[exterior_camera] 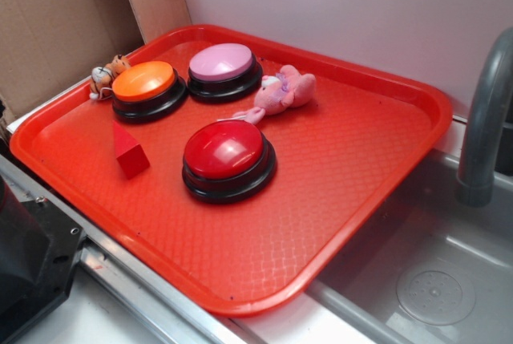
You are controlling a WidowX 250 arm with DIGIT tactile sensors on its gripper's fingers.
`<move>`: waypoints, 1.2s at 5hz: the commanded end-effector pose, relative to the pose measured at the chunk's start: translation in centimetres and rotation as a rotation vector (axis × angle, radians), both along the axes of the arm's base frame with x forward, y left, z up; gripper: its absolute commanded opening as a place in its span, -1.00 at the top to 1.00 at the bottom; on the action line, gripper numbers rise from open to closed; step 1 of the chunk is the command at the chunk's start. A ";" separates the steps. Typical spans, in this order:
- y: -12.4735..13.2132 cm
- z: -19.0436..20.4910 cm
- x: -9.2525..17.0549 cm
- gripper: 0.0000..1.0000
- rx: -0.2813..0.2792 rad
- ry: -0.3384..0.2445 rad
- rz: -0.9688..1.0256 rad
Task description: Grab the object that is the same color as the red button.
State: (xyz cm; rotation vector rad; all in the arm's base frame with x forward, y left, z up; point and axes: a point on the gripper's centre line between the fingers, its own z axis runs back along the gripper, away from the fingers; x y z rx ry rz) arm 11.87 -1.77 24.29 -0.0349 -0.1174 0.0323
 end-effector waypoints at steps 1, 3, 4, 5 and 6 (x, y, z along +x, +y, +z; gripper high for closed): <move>0.0 0.0 0.0 -1.00 0.000 0.000 0.000; 2.0 -3.1 2.1 -1.00 -0.034 -0.009 0.305; 3.1 -6.1 2.9 -1.00 -0.048 -0.032 0.555; 3.9 -8.5 2.9 -1.00 -0.029 -0.079 0.770; 5.0 -11.3 3.5 -1.00 -0.006 -0.077 0.948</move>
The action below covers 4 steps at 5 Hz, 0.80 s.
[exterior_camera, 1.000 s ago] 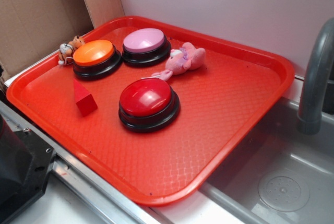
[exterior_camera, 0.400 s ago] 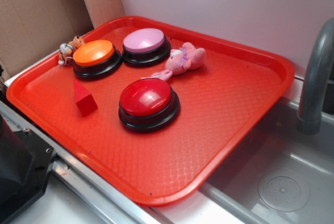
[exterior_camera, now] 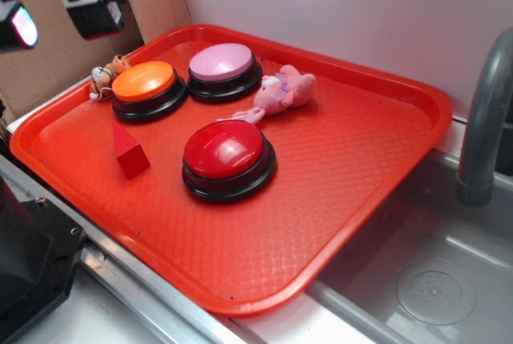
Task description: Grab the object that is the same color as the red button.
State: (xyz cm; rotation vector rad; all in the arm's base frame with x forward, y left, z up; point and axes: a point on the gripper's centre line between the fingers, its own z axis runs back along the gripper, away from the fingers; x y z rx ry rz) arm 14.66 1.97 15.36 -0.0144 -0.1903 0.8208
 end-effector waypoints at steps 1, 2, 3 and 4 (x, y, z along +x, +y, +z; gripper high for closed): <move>2.4 -5.2 2.1 -1.00 0.010 0.026 0.312; 3.2 -8.3 3.1 -1.00 -0.013 0.075 0.378; 3.3 -10.8 3.4 -1.00 0.000 0.112 0.396; 2.9 -12.6 3.1 -1.00 0.004 0.121 0.369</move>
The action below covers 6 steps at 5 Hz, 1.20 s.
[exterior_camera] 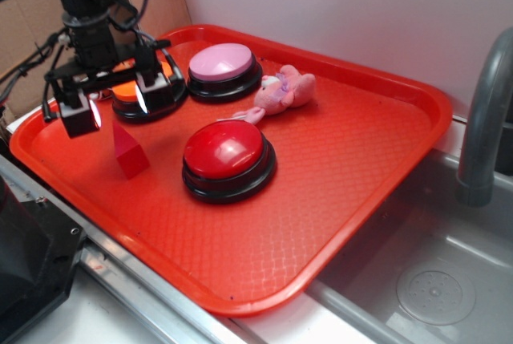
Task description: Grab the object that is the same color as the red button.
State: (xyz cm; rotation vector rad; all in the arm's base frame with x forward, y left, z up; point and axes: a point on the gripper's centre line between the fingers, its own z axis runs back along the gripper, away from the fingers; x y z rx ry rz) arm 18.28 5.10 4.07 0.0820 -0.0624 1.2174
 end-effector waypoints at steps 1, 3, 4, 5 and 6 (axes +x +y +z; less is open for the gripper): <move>-0.8 -2.3 -1.1 -1.00 0.006 -0.033 -0.052; -0.9 -2.7 -1.0 1.00 0.036 -0.063 -0.059; -0.7 -2.1 -0.9 1.00 0.027 -0.085 -0.064; -0.2 0.5 0.0 1.00 0.025 -0.102 -0.216; 0.2 4.4 1.5 1.00 0.065 -0.052 -0.422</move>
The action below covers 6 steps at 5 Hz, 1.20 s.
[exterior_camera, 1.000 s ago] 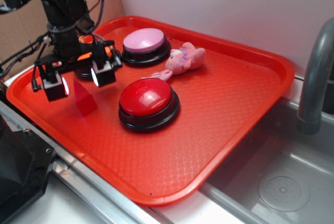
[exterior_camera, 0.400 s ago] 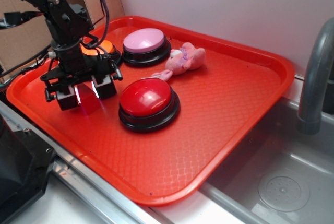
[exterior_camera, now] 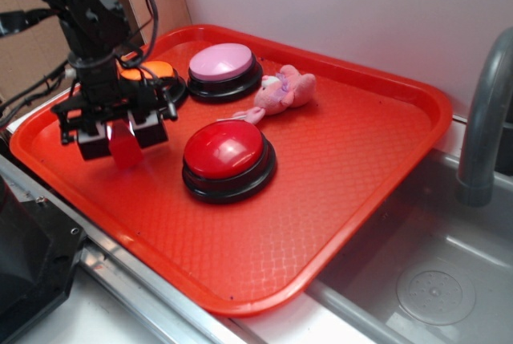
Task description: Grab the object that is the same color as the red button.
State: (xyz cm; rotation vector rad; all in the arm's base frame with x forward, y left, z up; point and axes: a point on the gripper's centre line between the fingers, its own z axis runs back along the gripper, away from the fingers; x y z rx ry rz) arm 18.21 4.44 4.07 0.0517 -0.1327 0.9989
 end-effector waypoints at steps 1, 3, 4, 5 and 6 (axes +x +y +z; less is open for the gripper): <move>0.2 7.8 2.6 1.00 0.063 0.012 -0.374; -2.1 14.7 3.8 1.00 -0.003 -0.043 -0.780; -2.8 17.2 3.5 1.00 0.012 -0.079 -0.846; -3.2 17.5 2.9 1.00 -0.004 -0.124 -0.890; -2.7 16.9 3.0 1.00 0.039 -0.130 -0.833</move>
